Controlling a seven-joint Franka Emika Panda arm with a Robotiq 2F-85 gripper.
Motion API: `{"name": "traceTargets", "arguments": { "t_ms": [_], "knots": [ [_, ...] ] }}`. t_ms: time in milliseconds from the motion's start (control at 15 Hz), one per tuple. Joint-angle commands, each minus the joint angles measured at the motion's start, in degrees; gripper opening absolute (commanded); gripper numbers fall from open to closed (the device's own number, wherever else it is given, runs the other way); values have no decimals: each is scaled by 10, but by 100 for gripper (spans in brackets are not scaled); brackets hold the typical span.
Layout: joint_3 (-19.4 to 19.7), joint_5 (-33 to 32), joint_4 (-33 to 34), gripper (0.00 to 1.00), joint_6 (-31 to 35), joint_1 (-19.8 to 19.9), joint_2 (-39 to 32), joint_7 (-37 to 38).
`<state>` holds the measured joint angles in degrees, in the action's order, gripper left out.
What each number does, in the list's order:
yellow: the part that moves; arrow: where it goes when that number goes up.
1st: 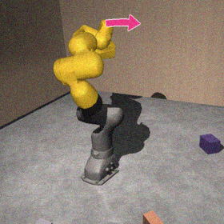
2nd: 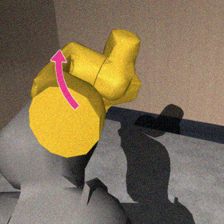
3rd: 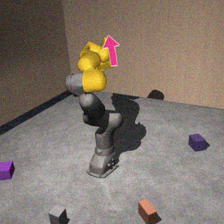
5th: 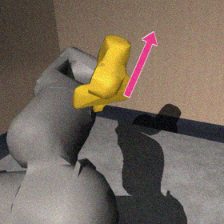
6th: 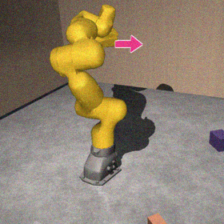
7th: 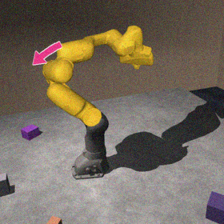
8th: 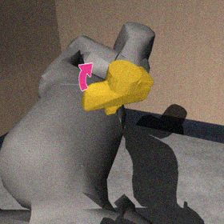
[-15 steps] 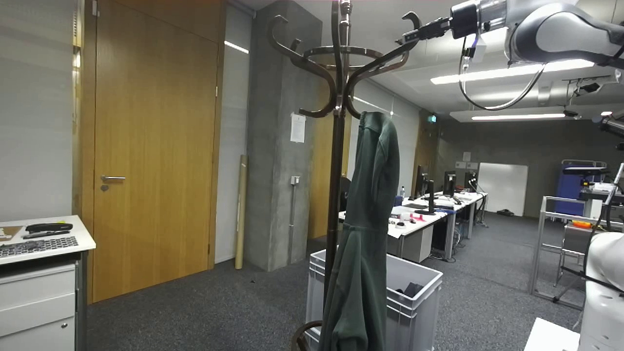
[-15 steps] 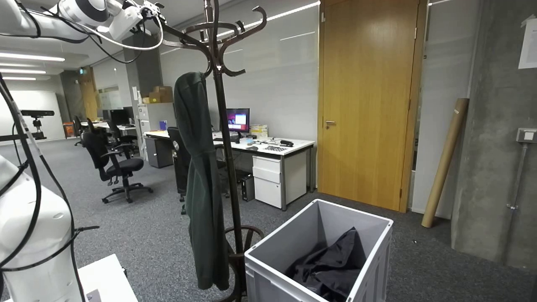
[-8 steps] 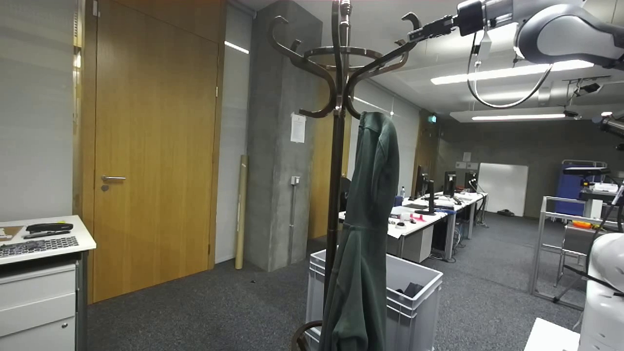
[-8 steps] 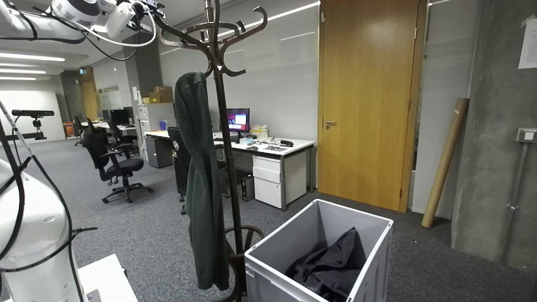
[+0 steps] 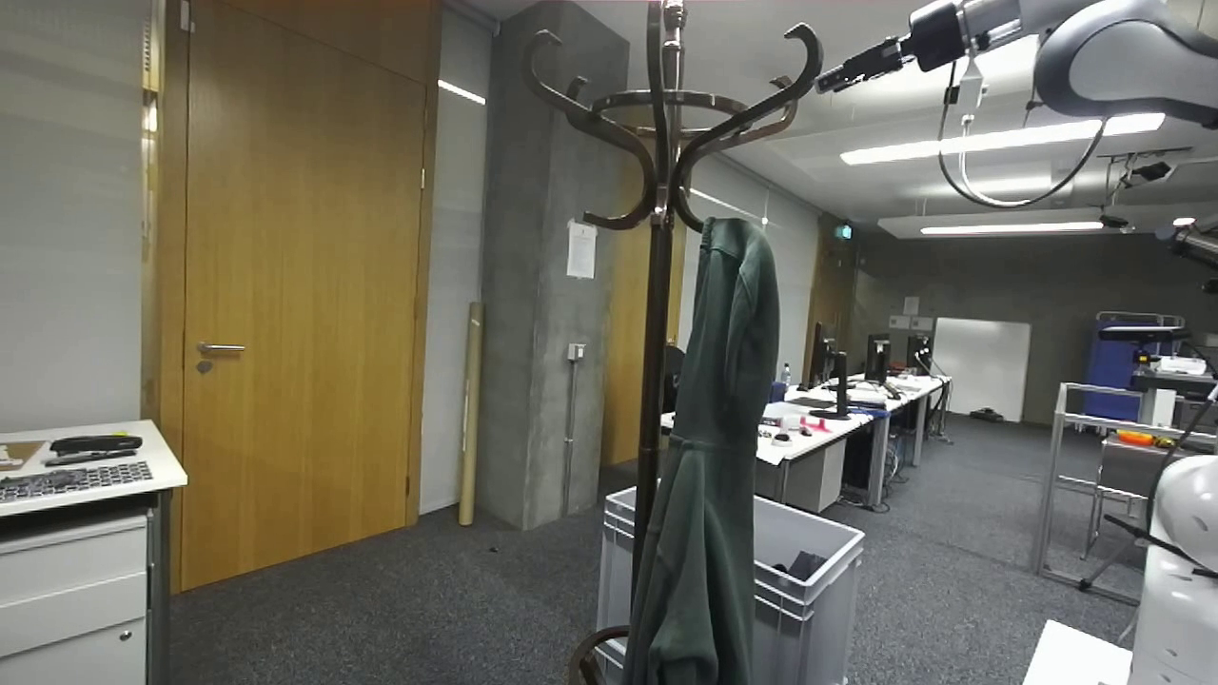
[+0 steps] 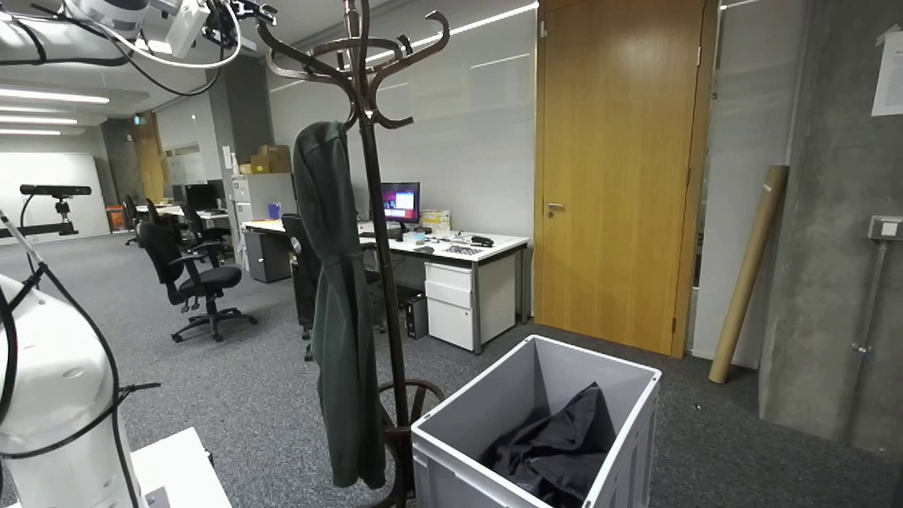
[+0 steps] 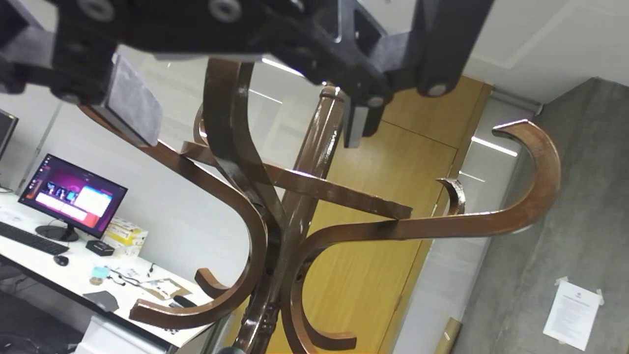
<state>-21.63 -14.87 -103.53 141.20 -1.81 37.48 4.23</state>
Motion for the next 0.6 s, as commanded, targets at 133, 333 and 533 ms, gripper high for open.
{"name": "traceTargets", "arguments": {
  "t_ms": [133, 333, 533],
  "knots": [
    [-1, 18, -5, 100, -76, -20, 18, 18],
    [-3, 41, -13, 100, -120, -46, 20, 20],
    [-12, 60, -24, 100, -162, -58, 23, 45]
  ]
}}
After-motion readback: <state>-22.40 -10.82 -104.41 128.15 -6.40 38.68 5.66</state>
